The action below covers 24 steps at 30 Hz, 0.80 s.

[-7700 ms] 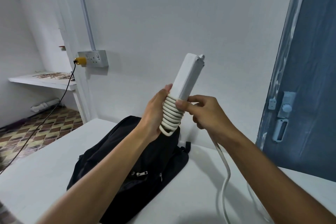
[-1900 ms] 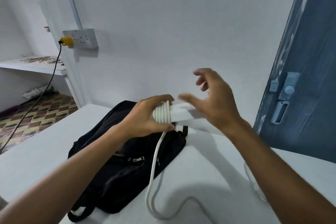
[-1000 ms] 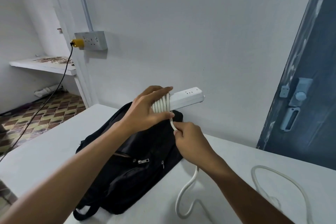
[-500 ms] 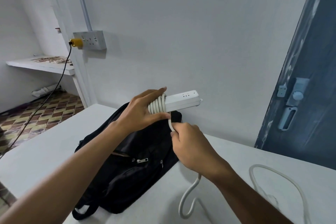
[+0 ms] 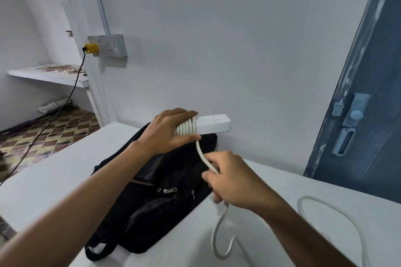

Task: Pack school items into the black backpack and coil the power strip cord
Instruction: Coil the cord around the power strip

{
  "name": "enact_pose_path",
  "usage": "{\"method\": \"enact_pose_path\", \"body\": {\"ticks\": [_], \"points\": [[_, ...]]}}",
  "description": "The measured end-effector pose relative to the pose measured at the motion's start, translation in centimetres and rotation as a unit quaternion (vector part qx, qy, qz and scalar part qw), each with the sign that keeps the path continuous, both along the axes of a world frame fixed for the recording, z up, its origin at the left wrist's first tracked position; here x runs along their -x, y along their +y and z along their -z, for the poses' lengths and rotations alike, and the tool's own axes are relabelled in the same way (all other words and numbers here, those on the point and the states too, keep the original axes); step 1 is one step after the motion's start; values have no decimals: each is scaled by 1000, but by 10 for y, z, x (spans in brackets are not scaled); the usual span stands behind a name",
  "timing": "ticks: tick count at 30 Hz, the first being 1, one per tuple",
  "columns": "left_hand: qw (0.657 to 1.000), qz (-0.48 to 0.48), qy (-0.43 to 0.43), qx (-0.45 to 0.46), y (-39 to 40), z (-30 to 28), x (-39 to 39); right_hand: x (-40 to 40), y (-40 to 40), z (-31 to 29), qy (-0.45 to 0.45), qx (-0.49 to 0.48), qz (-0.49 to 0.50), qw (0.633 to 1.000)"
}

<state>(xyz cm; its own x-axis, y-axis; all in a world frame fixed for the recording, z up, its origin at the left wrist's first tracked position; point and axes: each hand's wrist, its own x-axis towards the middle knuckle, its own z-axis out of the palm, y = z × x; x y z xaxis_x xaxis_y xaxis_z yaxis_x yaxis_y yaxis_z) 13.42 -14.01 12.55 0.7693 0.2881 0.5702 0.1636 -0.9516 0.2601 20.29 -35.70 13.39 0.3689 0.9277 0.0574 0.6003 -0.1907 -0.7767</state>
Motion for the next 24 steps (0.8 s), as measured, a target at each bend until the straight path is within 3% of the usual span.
{"method": "enact_pose_path", "body": {"ticks": [3, 6, 10, 13, 15, 18, 21, 22, 24], "points": [[996, 30, 89, -2, 2, -4, 5, -25, -4, -17, -13, -71, 26, 997], [985, 90, 126, 80, -3, -9, 15, -60, -5, -45, -65, -193, 60, 977], [952, 200, 68, 223, -34, -10, 22, -94, 7, -55, 4, -237, 23, 971], [891, 246, -25, 380, -50, -6, 17, -104, 30, -43, 172, -219, 26, 960], [845, 238, -104, 468, -53, -4, 12, -100, 42, -28, 227, -227, 34, 946], [758, 224, -166, 590, -57, 0, 7, -79, 50, -4, 141, -220, 33, 965], [742, 205, -157, 618, -55, 6, 9, -64, 50, 9, 26, -195, 64, 978], [744, 202, -155, 618, -54, 6, 11, -63, 48, 11, 54, -189, 57, 979], [755, 197, -144, 608, -55, 4, 14, -63, 46, 13, 272, -181, 7, 945]]}}
